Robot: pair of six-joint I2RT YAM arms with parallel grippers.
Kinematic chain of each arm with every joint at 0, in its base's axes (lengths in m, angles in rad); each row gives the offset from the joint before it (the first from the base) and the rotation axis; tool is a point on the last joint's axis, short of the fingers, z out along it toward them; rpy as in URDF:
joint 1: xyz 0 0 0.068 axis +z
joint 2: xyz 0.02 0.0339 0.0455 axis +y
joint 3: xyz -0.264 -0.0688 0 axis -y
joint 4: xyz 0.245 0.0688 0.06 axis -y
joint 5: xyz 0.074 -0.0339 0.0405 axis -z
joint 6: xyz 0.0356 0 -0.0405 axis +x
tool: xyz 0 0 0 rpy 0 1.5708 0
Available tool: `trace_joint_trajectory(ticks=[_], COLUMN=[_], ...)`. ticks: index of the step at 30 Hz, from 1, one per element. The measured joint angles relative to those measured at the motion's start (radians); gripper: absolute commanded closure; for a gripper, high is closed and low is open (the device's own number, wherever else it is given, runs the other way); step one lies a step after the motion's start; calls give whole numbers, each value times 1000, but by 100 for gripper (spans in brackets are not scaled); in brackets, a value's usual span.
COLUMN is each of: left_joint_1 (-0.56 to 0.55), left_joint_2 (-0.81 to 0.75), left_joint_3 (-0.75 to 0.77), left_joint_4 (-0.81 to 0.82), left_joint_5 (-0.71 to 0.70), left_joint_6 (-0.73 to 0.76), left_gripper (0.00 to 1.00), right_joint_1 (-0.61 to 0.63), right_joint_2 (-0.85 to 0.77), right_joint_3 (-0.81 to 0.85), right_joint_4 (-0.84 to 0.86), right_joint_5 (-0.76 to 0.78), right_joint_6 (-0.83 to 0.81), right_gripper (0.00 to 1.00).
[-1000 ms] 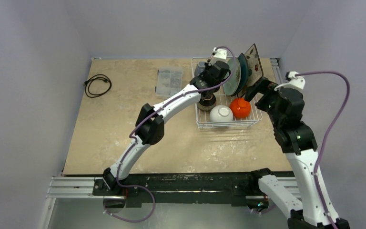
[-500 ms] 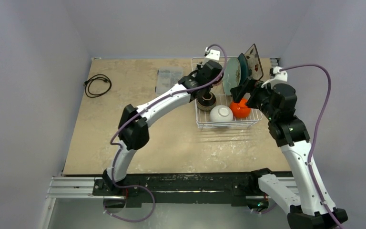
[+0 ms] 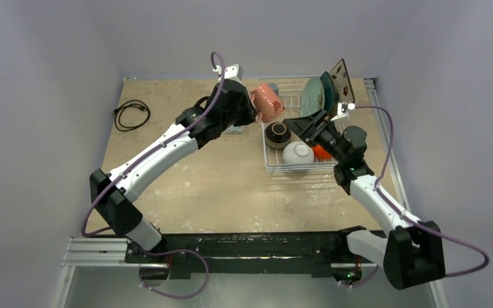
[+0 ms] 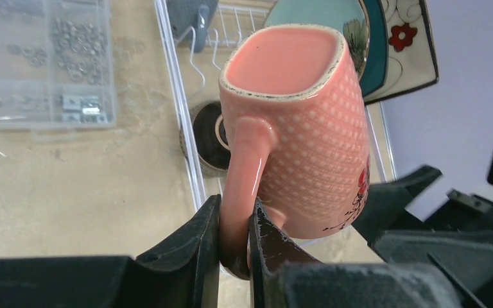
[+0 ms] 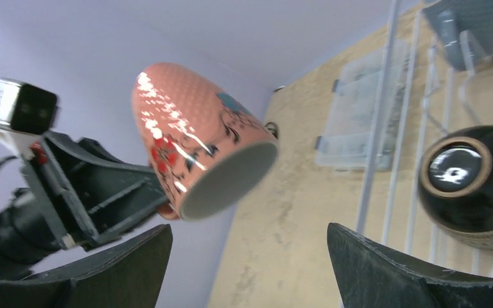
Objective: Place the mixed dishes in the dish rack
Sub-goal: Adjust the cup.
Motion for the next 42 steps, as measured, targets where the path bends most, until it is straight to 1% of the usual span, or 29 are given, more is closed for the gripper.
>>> trace_joint_trajectory(ticks=[3,4,6,7,9,10,11,12,14,15,16,17,19,20,21,22,24,25,26,27,29,31,33,36,37,40,42], left_joint_1=[-3,-3,-8,-10,-9,-8,-7,-8,-11,-14,-16,-21,-26,-26,-26,-26,-13,2,22,52,132,247,350,421,435,461,475], left_joint_2=[-14,-14,-14,-14,-14,-14,-15,-15,-15,-15,-15,-16,-26,-35,-49,-64,-103,-134,-169,-210,-288,-357,-380,-363,-347,-242,-165], left_joint_3=[-43,-54,-74,-81,-81,-81,-81,-81,-81,-81,-81,-81,-84,-92,-103,-117,-158,-196,-244,-303,-421,-527,-587,-665,-702,-767,-766], left_joint_4=[6,6,6,9,24,36,43,49,57,61,69,76,94,108,121,139,182,219,267,328,442,547,669,917,1038,1405,1560], left_joint_5=[50,65,90,92,98,98,98,98,98,95,93,92,92,93,98,103,136,182,240,309,441,583,724,912,971,1117,1178], left_joint_6=[-53,-66,-88,-100,-118,-122,-125,-128,-132,-131,-132,-130,-132,-137,-137,-135,-95,-76,-57,-38,-12,21,43,53,45,-28,-58], left_gripper=[100,100,100,100,100,100,100,100,100,100,100,100,98,85,64,50,29,16,10,7,6,4,4,3,2,2,1], right_joint_1=[1,2,7,10,18,24,32,41,58,66,72,75,75,74,74,74,66,57,49,42,31,26,26,27,27,27,28], right_joint_2=[97,110,123,128,152,167,182,195,214,223,231,237,247,251,253,258,278,294,317,343,391,431,477,496,495,485,470], right_joint_3=[-13,-13,-11,-9,-2,3,9,14,15,15,15,15,11,11,11,11,11,10,10,11,14,29,45,65,72,88,89], right_joint_4=[209,251,332,360,417,441,463,478,506,518,529,540,572,594,620,639,700,721,755,789,845,896,925,951,960,995,1004], right_joint_5=[-60,-69,-91,-104,-116,-116,-114,-113,-108,-103,-96,-88,-84,-83,-87,-90,-99,-118,-130,-148,-190,-248,-294,-360,-382,-439,-467], right_joint_6=[127,151,194,210,249,268,286,301,332,349,366,385,417,426,438,451,506,546,587,631,716,812,898,986,1006,1045,1057], right_gripper=[10,13,24,28,32,35,40,46,65,77,95,100,100,100,100,100,100,100,100,100,100,100,100,100,100,100,100])
